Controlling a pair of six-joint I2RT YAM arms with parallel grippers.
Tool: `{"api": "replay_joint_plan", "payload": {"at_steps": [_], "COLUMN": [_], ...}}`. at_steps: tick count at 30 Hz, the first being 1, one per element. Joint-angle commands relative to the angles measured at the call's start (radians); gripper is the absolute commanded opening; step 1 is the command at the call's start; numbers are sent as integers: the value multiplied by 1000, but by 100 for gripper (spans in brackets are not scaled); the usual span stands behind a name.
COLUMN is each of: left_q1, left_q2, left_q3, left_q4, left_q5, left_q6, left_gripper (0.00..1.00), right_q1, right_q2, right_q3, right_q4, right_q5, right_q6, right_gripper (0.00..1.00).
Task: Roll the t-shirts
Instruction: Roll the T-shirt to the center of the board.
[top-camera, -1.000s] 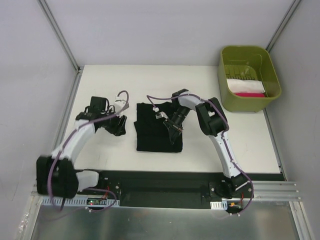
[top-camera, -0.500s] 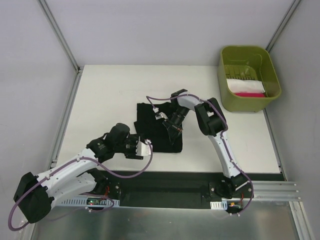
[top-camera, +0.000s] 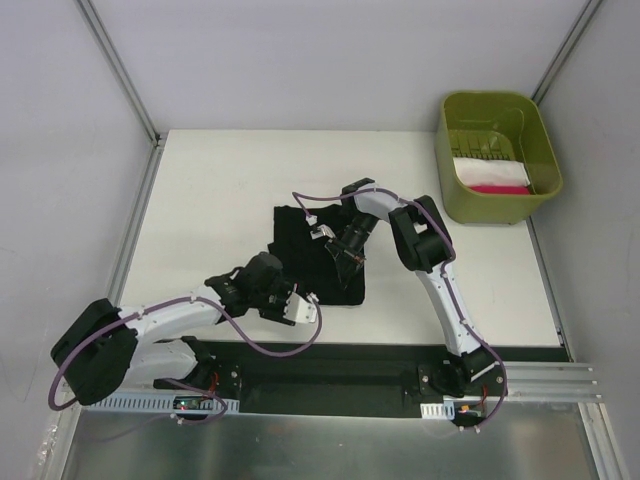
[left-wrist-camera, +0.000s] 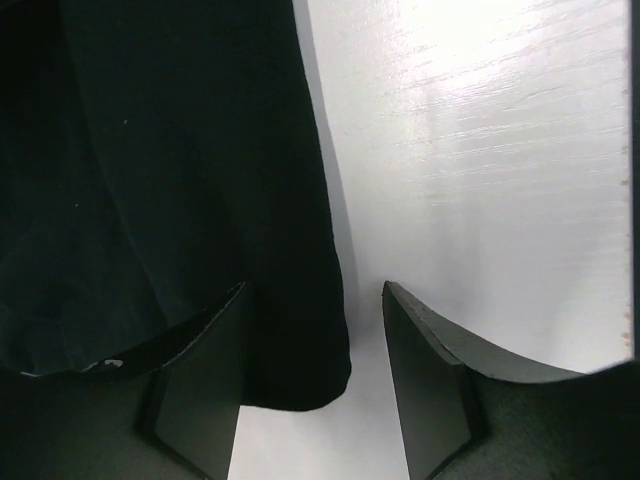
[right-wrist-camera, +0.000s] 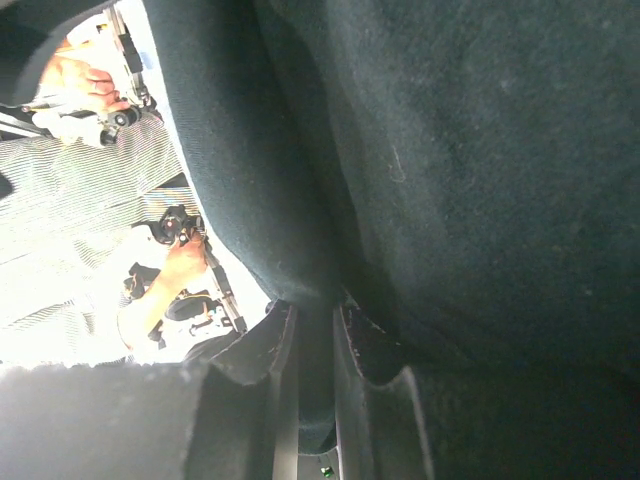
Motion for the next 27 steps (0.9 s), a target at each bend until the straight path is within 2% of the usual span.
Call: {"api": "replay_joint_plan", "payload": {"at_steps": [1, 3, 5, 6, 7, 8, 9, 14, 17, 18, 19, 20, 21, 22, 23, 24, 25, 26, 27], "left_q1": [-5, -5, -4, -4, -5, -4, -2, 34, 77, 106, 114, 126, 148, 160, 172, 182, 201, 209, 214], "left_q2": [91, 151, 201, 212, 221, 232, 238, 228, 235, 235, 252, 269, 284, 315, 327, 339, 356, 365, 373], "left_q3": [-8, -2, 1, 3, 5, 8, 20, 98, 187, 225, 247, 271, 322, 346, 369, 405, 419, 432, 454], "left_q4": [36, 35, 33, 29, 5, -11, -29, -204, -339, -350, -364, -387, -420, -437, -447, -460, -464, -464, -471], "left_q5": [-65, -103, -125, -124, -116, -105, -84, 46, 223, 258, 308, 332, 355, 382, 428, 456, 473, 504, 517], "left_q6": [94, 116, 121, 127, 133, 136, 130, 61, 21, -8, -29, -48, -86, -105, -122, -151, -161, -175, -177], "left_gripper": [52, 49, 44, 33, 25, 17, 0, 0, 0, 0, 0, 0, 0, 0, 0, 0, 0, 0, 0], "right_q1": [15, 17, 15, 12, 9, 3, -19, -137, -230, -278, -302, -322, -351, -353, -350, -330, -321, -319, -313], "right_q2": [64, 64, 63, 60, 54, 37, 22, -184, -426, -630, -761, -890, -1037, -1242, -1326, -1373, -1384, -1349, -1303], "right_q3": [6, 7, 7, 6, 4, 1, 4, 68, 38, -6, -222, -348, -472, -620, -825, -897, -912, -804, -725], "right_q4": [-157, -155, -155, -154, -155, -154, -152, -150, -2, 86, 438, 638, 825, 1159, 1304, 1403, 1394, 1267, 1097], "right_q5": [153, 153, 153, 152, 147, 139, 127, 99, 128, 194, 264, 344, 407, 423, 446, 542, 524, 419, 118], "right_q6": [-52, -52, -53, -53, -62, -70, -75, -98, -52, 0, 107, 240, 250, 256, 293, 439, 463, 447, 248], "right_gripper": [11, 11, 15, 20, 34, 54, 95, 96, 96, 96, 96, 96, 96, 96, 96, 96, 96, 96, 84]}}
